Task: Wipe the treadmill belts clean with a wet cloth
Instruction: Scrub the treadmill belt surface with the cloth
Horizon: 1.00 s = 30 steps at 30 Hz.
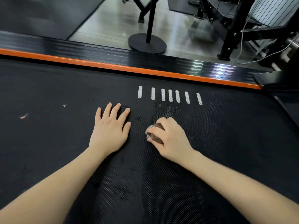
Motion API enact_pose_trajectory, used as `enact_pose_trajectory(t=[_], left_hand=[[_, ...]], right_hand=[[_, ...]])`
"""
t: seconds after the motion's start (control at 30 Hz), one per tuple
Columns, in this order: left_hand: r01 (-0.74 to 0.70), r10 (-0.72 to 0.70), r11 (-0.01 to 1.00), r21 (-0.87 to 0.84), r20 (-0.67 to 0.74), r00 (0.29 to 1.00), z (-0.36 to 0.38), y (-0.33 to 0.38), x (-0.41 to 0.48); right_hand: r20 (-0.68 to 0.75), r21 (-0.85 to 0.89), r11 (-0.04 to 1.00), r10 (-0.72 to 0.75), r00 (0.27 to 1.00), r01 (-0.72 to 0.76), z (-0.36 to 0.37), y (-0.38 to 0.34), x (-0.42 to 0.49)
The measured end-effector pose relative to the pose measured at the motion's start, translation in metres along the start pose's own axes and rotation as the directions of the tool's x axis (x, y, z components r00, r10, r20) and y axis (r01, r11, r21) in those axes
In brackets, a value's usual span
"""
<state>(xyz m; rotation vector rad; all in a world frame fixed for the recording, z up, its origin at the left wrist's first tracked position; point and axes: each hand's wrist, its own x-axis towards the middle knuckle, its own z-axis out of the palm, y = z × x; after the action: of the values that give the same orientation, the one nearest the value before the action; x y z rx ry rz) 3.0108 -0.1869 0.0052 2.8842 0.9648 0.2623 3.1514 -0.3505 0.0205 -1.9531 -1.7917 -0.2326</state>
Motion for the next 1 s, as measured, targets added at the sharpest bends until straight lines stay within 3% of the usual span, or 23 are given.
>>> enact_pose_trajectory(t=[0.07, 0.13, 0.2, 0.23, 0.3, 0.43, 0.5, 0.57, 0.63, 0.7, 0.77, 0.83, 0.9, 0.93, 1.0], left_hand=[[0.001, -0.001, 1.0, 0.002, -0.002, 1.0, 0.001, 0.0, 0.0], [0.004, -0.004, 1.0, -0.006, 0.004, 1.0, 0.001, -0.001, 0.0], [0.005, -0.005, 1.0, -0.005, -0.004, 1.0, 0.001, 0.0, 0.0], [0.007, -0.007, 1.0, -0.004, -0.007, 1.0, 0.001, -0.001, 0.001], [0.007, -0.007, 1.0, -0.011, 0.002, 1.0, 0.0, 0.0, 0.0], [0.002, -0.002, 1.0, -0.012, -0.002, 1.0, 0.0, -0.001, 0.0], [-0.002, 0.002, 1.0, -0.012, 0.001, 1.0, -0.001, -0.002, 0.0], [-0.002, 0.002, 1.0, -0.012, 0.004, 1.0, 0.0, -0.001, -0.001], [0.004, -0.004, 1.0, -0.013, 0.004, 1.0, 0.0, -0.001, 0.0], [0.005, -0.005, 1.0, -0.012, 0.001, 1.0, 0.0, 0.0, 0.0], [0.005, -0.005, 1.0, -0.01, -0.001, 1.0, 0.0, 0.0, 0.0], [0.005, -0.005, 1.0, -0.013, 0.001, 1.0, 0.0, 0.0, 0.0], [0.002, -0.002, 1.0, -0.022, -0.003, 1.0, -0.001, 0.0, 0.0], [0.002, -0.002, 1.0, -0.022, -0.002, 1.0, -0.001, -0.001, 0.0], [0.006, -0.006, 1.0, -0.02, -0.005, 1.0, -0.001, -0.001, 0.0]], right_hand=[[-0.025, -0.111, 0.994, -0.017, 1.0, 0.014, 0.008, 0.025, 0.025], [-0.119, -0.199, 0.964, 0.156, 0.981, -0.178, 0.018, 0.058, 0.063], [-0.197, -0.215, 0.885, 0.374, 0.906, -0.412, 0.024, 0.075, 0.085], [-0.213, -0.209, 0.865, 0.415, 0.884, -0.456, 0.025, 0.072, 0.087], [-0.211, -0.179, 0.903, 0.354, 0.911, -0.392, 0.024, 0.054, 0.072], [-0.057, -0.141, 0.987, 0.076, 0.995, -0.083, 0.004, 0.024, 0.011], [-0.037, -0.228, 0.97, 0.08, 0.996, -0.087, -0.009, 0.043, 0.001], [-0.13, -0.314, 0.911, 0.236, 0.963, -0.266, -0.016, 0.076, 0.002], [-0.205, -0.312, 0.775, 0.51, 0.835, -0.55, -0.025, 0.102, 0.011], [-0.261, -0.293, 0.664, 0.636, 0.726, -0.688, -0.021, 0.1, 0.019], [-0.25, -0.249, 0.763, 0.545, 0.8, -0.597, -0.007, 0.069, 0.025], [-0.163, -0.211, 0.913, 0.32, 0.933, -0.35, 0.01, 0.027, 0.023], [-0.058, -0.153, 0.972, 0.173, 0.983, -0.18, 0.012, 0.013, 0.024], [-0.039, -0.138, 0.976, 0.165, 0.986, -0.169, 0.006, 0.021, 0.027], [-0.071, -0.227, 0.921, 0.309, 0.949, -0.317, -0.006, 0.065, 0.035]])
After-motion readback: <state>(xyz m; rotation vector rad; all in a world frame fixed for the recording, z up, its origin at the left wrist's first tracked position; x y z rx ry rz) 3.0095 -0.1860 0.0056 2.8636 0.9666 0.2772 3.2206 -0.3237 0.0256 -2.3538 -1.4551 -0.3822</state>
